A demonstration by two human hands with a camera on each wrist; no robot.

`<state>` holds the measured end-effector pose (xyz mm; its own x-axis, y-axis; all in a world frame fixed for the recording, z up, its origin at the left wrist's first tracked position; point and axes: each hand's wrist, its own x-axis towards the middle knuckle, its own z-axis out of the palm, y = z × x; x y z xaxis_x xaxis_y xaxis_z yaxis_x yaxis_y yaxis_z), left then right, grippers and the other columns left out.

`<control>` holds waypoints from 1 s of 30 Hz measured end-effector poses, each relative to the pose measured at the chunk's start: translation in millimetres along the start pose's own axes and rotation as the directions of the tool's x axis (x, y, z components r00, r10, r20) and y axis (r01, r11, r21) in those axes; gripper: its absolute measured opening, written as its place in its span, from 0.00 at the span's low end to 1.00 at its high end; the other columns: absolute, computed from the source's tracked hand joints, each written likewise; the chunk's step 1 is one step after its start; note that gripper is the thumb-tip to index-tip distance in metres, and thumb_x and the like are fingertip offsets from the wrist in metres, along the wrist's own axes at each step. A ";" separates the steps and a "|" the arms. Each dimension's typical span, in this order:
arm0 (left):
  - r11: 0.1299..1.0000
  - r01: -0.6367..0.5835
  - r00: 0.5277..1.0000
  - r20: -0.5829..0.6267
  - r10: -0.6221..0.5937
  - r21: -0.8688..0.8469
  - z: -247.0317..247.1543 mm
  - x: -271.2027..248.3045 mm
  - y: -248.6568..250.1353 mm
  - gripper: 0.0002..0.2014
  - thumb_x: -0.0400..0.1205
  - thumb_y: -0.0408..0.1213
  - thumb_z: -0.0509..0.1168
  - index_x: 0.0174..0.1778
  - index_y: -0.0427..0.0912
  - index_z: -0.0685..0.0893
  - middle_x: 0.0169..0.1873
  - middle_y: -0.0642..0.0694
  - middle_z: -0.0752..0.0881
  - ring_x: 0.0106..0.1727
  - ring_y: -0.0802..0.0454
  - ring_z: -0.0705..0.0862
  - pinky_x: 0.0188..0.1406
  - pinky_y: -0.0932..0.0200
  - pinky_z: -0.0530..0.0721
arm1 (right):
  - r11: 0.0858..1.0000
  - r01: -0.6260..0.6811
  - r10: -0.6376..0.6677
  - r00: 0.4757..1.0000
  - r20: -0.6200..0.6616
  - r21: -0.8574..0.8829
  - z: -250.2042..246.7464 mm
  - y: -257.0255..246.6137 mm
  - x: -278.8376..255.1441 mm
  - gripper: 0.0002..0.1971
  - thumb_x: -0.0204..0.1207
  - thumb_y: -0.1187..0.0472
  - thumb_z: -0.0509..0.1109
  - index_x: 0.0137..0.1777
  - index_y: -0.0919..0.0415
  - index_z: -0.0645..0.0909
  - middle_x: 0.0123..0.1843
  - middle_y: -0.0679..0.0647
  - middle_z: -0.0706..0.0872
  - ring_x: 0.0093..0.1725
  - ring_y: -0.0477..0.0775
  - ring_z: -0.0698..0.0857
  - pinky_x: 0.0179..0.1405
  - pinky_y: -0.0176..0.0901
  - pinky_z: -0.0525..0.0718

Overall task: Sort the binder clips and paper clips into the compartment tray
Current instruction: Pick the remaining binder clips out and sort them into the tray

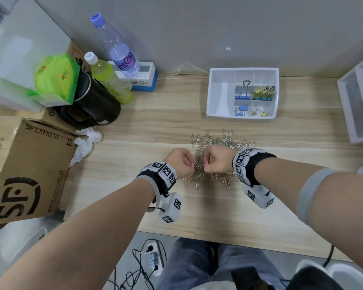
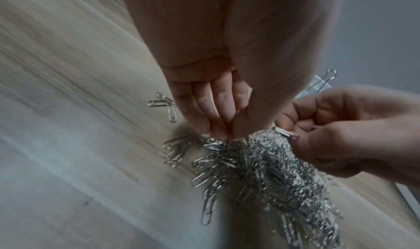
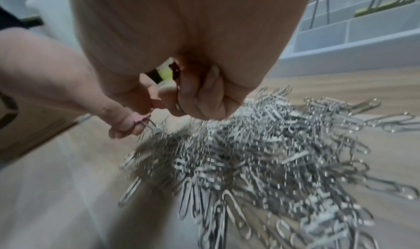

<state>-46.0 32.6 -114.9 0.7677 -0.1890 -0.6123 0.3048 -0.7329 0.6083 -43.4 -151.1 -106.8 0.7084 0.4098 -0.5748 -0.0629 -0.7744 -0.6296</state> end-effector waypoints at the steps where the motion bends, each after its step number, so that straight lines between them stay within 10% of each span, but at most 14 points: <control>1: 0.999 0.002 1.000 0.018 -0.001 -0.033 -1.8 0.2 5.9 0.07 0.71 0.28 0.72 0.37 0.44 0.81 0.24 0.50 0.85 0.23 0.55 0.81 0.30 0.60 0.83 | 1.000 -0.002 0.003 1.000 -0.008 0.011 -3.8 -0.6 -0.2 0.09 0.72 0.59 0.73 0.47 0.63 0.83 0.33 0.49 0.83 0.34 0.50 0.80 0.29 0.37 0.76; 10: 0.955 0.073 0.985 0.174 -0.023 -0.288 -4.8 3.1 53.4 0.12 0.72 0.15 0.68 0.39 0.36 0.78 0.18 0.44 0.84 0.17 0.55 0.80 0.20 0.64 0.82 | 0.998 -0.056 0.057 0.998 -0.029 0.040 -14.2 4.7 -1.9 0.10 0.71 0.57 0.72 0.47 0.55 0.75 0.42 0.52 0.82 0.40 0.53 0.80 0.36 0.42 0.76; 21: 0.938 0.067 0.984 0.180 -0.005 -0.340 -6.5 22.2 71.3 0.08 0.73 0.35 0.79 0.43 0.35 0.90 0.37 0.35 0.89 0.35 0.49 0.86 0.43 0.56 0.89 | 0.997 -0.012 0.011 1.000 0.013 0.082 -35.4 7.5 -8.2 0.04 0.72 0.62 0.70 0.39 0.52 0.80 0.34 0.49 0.83 0.36 0.51 0.81 0.34 0.39 0.77; 30: 0.935 0.120 0.983 0.172 -0.065 -0.333 -20.2 47.0 104.0 0.14 0.75 0.43 0.76 0.47 0.37 0.86 0.34 0.44 0.87 0.28 0.54 0.82 0.29 0.60 0.81 | 0.942 -0.170 0.173 0.985 0.017 0.288 -82.0 13.9 -0.5 0.04 0.76 0.66 0.70 0.42 0.58 0.78 0.30 0.52 0.82 0.28 0.50 0.80 0.29 0.39 0.79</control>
<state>33.1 -39.3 -70.1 0.6381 -0.2503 -0.7281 0.5651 -0.4900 0.6637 13.0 -201.6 -72.4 0.6749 0.2778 -0.6836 -0.3826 -0.6604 -0.6462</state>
